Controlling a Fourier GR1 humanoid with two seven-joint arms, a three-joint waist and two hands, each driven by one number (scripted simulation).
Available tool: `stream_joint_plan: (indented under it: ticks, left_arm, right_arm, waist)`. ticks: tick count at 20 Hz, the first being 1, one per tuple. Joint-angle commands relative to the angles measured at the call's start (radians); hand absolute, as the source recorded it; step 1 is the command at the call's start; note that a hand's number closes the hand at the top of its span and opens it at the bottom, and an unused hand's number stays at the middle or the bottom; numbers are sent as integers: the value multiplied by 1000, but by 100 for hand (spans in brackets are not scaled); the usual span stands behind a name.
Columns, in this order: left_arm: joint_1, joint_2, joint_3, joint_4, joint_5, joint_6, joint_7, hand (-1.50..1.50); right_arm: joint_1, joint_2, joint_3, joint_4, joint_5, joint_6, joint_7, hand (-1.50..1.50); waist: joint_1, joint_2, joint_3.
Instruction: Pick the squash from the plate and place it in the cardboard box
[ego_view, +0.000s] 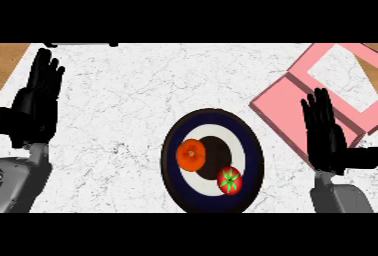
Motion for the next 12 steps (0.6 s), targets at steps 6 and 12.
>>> stream_joint_plan:
  ticks: [6,12]
  left_arm:
    - [-11,84,-201,-19,-124,-219,-88,0]
    - [-16,63,-238,15,-125,-288,-114,0]
  right_arm:
    - [-414,-187,148,-210,68,260,78,-150]
    - [-449,-320,289,-66,326,409,-80,-150]
  waist:
    - [49,-19,-22]
    - [32,-2,-14]
